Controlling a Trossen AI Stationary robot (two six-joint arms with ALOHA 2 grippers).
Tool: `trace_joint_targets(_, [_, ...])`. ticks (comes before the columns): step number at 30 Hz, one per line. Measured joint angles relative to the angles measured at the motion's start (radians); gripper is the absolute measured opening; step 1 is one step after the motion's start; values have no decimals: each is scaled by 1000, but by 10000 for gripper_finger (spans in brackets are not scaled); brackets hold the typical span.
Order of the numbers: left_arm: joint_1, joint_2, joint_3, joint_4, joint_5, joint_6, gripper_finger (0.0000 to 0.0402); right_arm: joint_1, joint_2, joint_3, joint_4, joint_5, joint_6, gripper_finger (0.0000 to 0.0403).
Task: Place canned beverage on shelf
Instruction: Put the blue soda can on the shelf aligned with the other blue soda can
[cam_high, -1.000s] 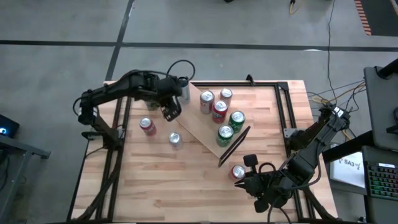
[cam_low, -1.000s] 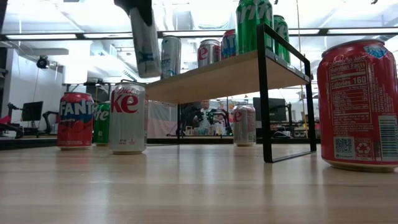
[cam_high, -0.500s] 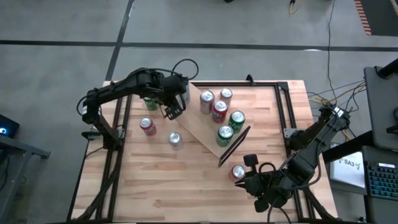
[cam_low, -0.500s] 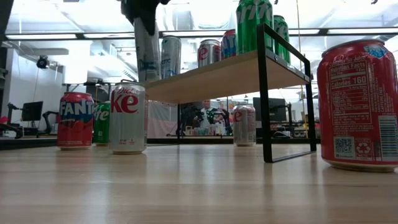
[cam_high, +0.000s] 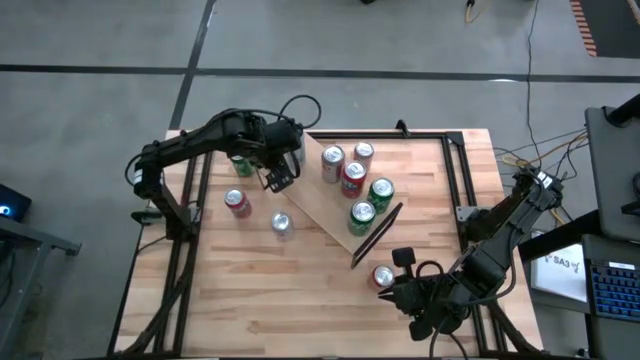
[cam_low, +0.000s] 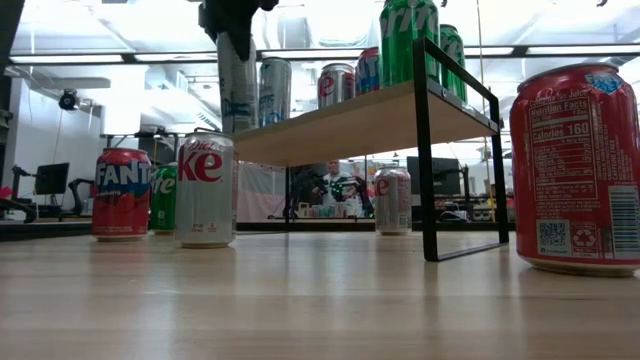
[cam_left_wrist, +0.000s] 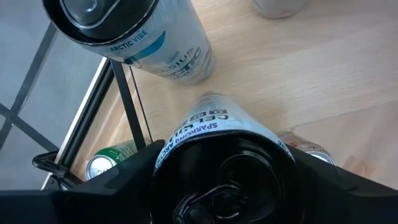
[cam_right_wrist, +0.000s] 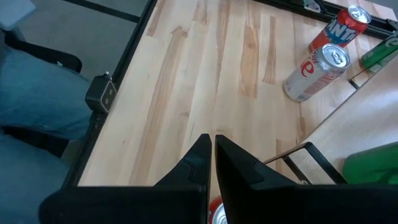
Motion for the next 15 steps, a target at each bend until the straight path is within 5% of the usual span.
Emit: trace_joint_targets(15, [0, 0, 0, 5, -10, 13, 280, 0, 0, 0, 0, 0, 0, 12])
